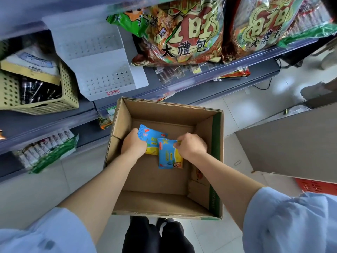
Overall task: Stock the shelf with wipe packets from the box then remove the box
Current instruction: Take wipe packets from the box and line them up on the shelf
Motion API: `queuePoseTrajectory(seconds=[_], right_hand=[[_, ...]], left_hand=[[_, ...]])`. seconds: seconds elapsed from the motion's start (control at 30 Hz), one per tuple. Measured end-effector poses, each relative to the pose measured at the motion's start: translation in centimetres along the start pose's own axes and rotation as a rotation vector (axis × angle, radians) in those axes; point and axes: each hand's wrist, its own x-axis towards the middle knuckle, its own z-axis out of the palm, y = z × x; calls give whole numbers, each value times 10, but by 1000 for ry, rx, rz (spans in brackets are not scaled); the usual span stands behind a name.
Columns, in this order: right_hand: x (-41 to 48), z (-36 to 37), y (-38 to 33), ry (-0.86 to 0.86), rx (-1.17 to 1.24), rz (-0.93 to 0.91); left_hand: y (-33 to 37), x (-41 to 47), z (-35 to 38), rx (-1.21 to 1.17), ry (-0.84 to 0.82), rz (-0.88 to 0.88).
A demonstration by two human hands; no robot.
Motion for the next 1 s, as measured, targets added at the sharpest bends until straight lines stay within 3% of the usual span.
queuePoseTrajectory(seconds=[0.3,0.5,0.63,0.83,1.0], right_hand=[[1,13,-8,-155,-368,-316],[-15,33,-21,-294,-265,-382],[-29,34,-32,-363,-404,-513],[-56,28,-33,-263,-525,-568],[-74,-24,-35,-134,-441,-540]], left_hand=[[0,-2,-4,136,-40,131],[5,-16,-7,241,-105,205],[7,-29,-13,314,-50,206],[10,-56,-39,364,41,304],[21,-96,-87,287,151,367]])
